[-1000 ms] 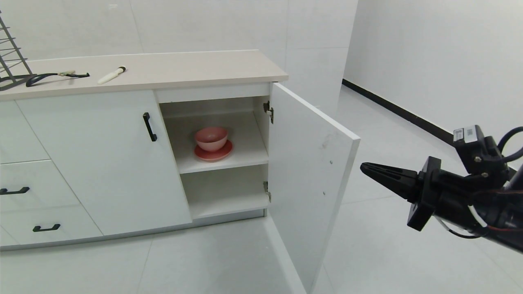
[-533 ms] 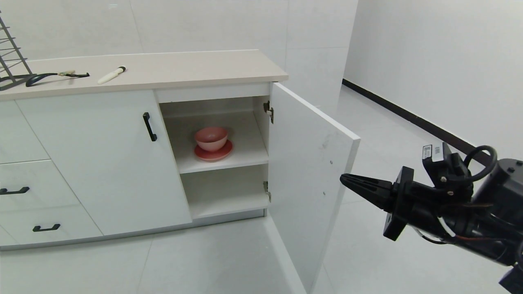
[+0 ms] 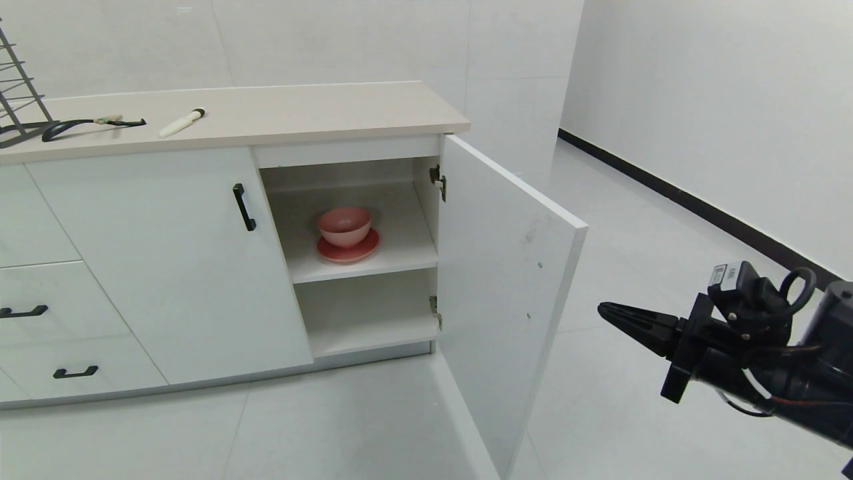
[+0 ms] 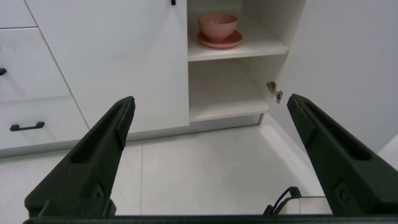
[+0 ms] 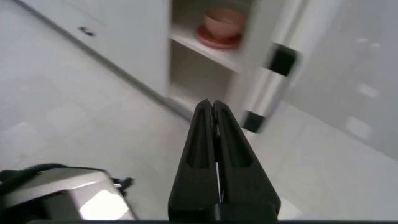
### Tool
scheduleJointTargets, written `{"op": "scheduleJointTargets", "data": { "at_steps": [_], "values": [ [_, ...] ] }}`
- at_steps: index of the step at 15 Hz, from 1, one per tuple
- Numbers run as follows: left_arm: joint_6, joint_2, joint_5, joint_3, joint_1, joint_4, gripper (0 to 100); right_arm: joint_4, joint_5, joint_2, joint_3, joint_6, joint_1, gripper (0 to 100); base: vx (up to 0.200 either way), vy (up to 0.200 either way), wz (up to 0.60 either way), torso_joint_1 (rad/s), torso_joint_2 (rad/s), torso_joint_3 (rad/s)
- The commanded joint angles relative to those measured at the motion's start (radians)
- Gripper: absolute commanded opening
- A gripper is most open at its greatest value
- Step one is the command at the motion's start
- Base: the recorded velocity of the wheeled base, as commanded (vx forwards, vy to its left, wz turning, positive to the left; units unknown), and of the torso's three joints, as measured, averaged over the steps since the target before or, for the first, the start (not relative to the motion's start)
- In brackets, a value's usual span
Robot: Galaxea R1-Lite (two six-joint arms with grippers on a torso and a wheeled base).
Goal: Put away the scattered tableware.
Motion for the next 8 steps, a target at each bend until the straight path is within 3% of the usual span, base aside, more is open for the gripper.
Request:
{"op": "scheduleJointTargets", "data": {
  "at_steps": [1, 8],
  "values": [
    [0.001, 0.0, 0.0, 0.0, 0.0, 0.0, 100, 0.001, 0.007, 0.06, -0.074, -0.03, -0.074, 0, 0.0, 0.0, 0.0, 0.0, 0.0, 0.0],
    [0.001, 0.0, 0.0, 0.0, 0.0, 0.0, 100, -0.001, 0.023, 0.186, -0.266, -0.025, 0.005, 0, 0.0, 0.0, 0.0, 0.0, 0.0, 0.0]
  ]
}}
